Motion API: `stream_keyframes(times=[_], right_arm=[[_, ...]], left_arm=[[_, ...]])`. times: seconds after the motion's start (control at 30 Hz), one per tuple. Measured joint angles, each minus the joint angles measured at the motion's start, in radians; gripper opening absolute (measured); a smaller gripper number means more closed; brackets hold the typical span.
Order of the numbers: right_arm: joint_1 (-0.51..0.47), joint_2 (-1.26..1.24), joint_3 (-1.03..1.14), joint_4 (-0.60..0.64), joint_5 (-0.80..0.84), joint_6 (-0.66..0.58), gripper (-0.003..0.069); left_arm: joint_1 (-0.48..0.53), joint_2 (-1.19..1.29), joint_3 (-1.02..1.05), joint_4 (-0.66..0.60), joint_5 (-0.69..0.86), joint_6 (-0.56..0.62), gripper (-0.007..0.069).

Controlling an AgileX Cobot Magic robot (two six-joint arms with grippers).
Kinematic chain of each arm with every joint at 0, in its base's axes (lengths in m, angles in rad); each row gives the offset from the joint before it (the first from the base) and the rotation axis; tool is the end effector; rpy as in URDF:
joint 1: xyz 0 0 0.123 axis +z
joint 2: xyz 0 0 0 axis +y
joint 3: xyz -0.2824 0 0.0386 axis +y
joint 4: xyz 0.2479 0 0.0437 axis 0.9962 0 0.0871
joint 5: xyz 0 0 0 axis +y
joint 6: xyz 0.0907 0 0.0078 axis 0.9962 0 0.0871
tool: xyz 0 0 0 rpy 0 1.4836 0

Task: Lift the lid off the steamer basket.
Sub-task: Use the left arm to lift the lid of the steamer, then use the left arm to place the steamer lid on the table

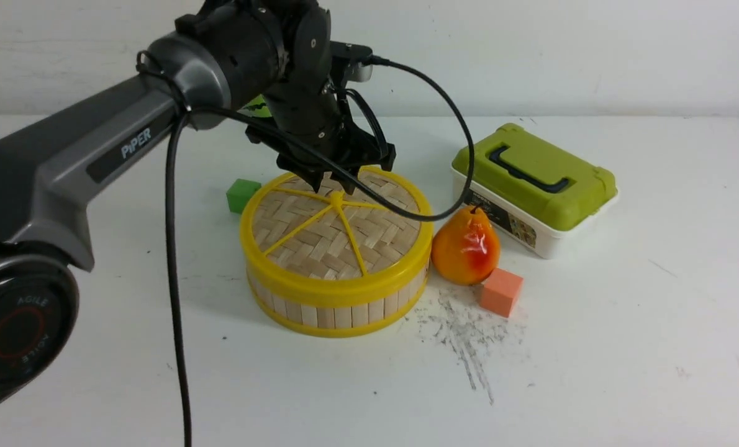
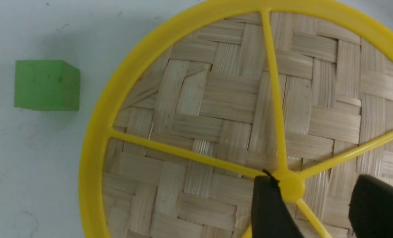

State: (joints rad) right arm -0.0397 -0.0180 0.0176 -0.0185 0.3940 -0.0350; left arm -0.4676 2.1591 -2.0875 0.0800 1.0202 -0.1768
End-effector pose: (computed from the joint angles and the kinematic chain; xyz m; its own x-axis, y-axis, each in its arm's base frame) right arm 0.0515 -0.0027 0.1727 -0.3033 -0.0400 -0.9520 0.0307 0.9982 -0.0518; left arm 0.4384 -0.2144 0.2857 -0.8019 0.2546 -0.5405 0.3120 0.9500 -0.0154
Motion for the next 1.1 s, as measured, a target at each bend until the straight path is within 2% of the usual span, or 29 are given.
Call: stream_keyframes(times=[0.17,0.47,0.83,0.97,1.1], right_arm=[[0.0,0.0,0.0,0.0,0.0,0.0,0.0239],[0.0,0.0,0.0,0.0,0.0,0.0,0.0239],[0.0,0.0,0.0,0.0,0.0,0.0,0.0239],[0.0,0.0,0.0,0.0,0.0,0.0,0.0239],[0.0,0.0,0.0,0.0,0.0,0.0,0.0239]], left_arm=[[0.0,0.019,0.0,0.0,-0.012,0.0,0.0297],[0.0,0.043,0.0,0.009,-0.011,0.0,0.0106],[0.0,-0.011,0.002,0.016,0.011,0.0,0.0104],[-0.001,-0.103,0.002,0.094,0.039,0.001,0.0104],[0.009,-0.254,0.0,0.276,0.098,-0.008,0.0104]])
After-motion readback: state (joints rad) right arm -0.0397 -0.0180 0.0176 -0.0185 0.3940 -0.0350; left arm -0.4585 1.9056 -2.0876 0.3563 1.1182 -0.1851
